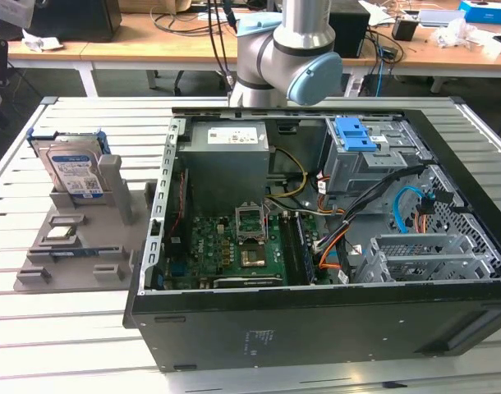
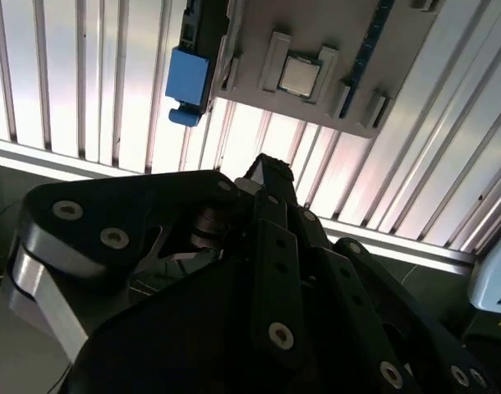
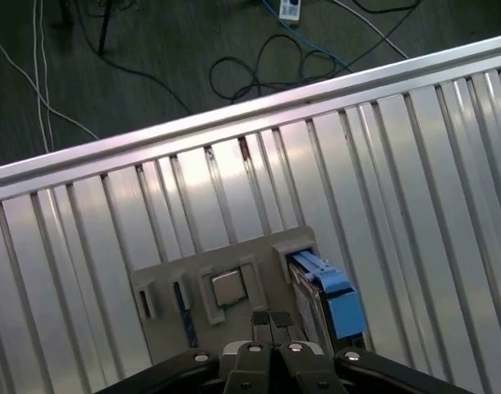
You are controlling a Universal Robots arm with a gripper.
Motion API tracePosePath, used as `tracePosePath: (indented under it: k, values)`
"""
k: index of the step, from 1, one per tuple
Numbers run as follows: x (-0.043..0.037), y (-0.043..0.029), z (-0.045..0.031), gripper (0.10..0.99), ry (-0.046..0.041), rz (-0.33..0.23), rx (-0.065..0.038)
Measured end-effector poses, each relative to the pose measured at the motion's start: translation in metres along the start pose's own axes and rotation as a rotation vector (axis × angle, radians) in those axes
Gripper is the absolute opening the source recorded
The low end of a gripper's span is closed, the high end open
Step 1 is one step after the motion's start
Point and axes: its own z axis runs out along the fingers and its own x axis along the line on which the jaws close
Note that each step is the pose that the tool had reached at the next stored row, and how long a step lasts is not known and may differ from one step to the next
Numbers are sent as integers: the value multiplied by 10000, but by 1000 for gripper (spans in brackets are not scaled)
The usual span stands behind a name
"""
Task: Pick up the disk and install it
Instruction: 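Pick up the disk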
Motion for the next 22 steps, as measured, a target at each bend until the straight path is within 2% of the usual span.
tracePosePath:
  k: [15,17,22]
  values:
    - [0,0,0,106,64,-2165,-53]
    - [0,0,0,106,71,-2380,-58]
    - [0,0,0,114,71,-2389,-58]
